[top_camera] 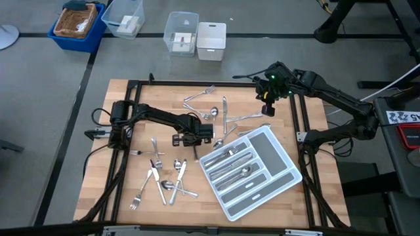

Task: Sort silverware
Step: Put the silver table knife into the silverware tray

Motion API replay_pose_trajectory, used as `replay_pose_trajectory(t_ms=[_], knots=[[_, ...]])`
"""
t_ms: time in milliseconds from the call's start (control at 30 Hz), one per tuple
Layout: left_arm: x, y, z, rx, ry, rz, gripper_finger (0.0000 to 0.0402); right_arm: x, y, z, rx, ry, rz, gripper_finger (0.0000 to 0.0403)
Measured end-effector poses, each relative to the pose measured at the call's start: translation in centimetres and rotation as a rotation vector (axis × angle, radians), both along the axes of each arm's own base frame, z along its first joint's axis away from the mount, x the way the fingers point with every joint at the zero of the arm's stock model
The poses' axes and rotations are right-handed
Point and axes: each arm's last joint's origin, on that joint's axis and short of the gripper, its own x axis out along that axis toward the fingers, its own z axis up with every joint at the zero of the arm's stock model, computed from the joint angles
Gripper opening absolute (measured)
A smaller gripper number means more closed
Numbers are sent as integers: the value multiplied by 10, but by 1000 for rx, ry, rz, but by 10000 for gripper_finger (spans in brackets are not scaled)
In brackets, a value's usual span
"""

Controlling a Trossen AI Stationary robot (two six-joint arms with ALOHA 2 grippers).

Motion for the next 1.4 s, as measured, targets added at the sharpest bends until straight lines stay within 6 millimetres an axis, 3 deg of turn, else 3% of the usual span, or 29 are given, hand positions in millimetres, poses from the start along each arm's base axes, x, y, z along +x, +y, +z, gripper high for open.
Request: replay_pose_trajectory(t_ms=[167, 400, 833, 1200, 1400], knots=[[-3, 4, -1, 1, 27, -60, 12, 0, 0, 0, 0, 0, 0, 14], [-5, 14, 1, -11, 37, -129, 19, 0, 0, 0, 3, 5, 0, 14], [-8, 16, 21, 43, -20, -280, 0, 0, 0, 0, 2, 5, 0, 14], [-7, 16, 22, 35, -28, -282, 19, 0, 0, 0, 2, 4, -1, 14], [-8, 18, 22, 52, -23, -300, 55, 0, 0, 0, 2, 4, 0, 14]])
